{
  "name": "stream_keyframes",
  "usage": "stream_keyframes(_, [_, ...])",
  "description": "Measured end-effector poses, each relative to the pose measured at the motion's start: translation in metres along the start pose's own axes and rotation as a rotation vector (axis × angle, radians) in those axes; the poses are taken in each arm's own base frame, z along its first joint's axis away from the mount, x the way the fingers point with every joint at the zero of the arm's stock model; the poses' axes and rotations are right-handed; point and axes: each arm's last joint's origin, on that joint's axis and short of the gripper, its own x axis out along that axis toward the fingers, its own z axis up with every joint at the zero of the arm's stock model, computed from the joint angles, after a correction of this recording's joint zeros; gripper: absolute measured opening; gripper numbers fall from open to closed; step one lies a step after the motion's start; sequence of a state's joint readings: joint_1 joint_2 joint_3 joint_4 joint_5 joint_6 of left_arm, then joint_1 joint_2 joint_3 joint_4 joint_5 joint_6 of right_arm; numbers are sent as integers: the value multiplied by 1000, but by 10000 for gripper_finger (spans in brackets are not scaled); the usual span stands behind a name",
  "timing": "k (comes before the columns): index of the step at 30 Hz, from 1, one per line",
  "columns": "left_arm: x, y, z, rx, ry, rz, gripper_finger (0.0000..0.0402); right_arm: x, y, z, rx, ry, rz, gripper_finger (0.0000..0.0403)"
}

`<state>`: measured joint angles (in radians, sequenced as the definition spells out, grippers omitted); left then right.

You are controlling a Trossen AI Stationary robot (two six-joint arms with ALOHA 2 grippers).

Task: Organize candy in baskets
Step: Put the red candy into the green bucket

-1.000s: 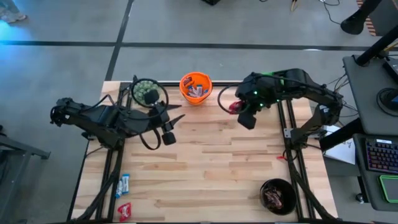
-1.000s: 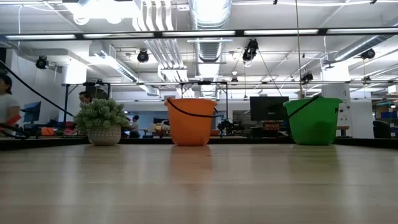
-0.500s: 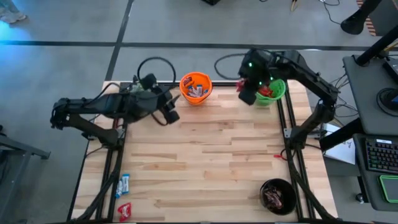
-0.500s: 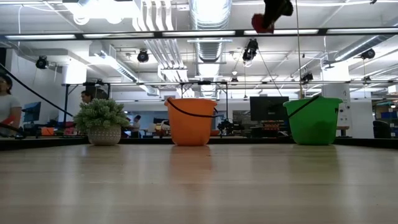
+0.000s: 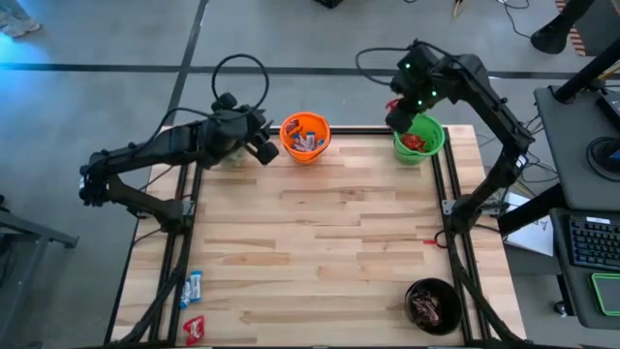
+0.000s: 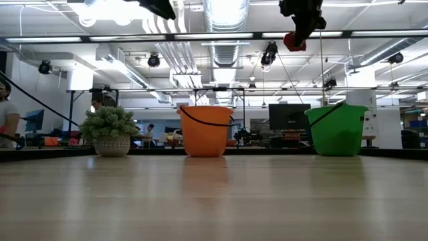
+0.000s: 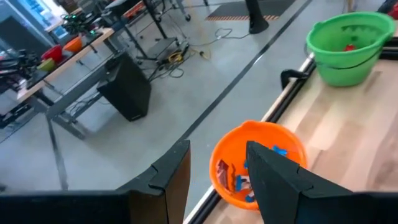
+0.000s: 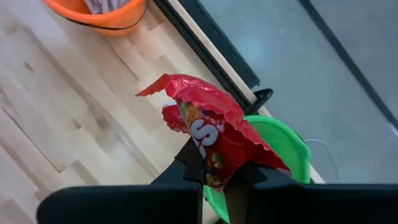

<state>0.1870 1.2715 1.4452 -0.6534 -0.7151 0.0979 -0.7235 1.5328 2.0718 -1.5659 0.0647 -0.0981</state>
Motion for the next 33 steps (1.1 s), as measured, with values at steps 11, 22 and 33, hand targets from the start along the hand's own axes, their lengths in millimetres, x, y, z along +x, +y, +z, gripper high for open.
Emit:
stream_keyframes(11, [18,15,-3,16,45,76,139,18,-43,-1,138,49,-1,18])
stream_keyframes(22, [39,20,-9,153,115,116,139,69,-62,-9,230,205,0,18])
stream_keyframes(33, [42,24,-16,200,176,118,139,117,-76,-38,335,385,2,18])
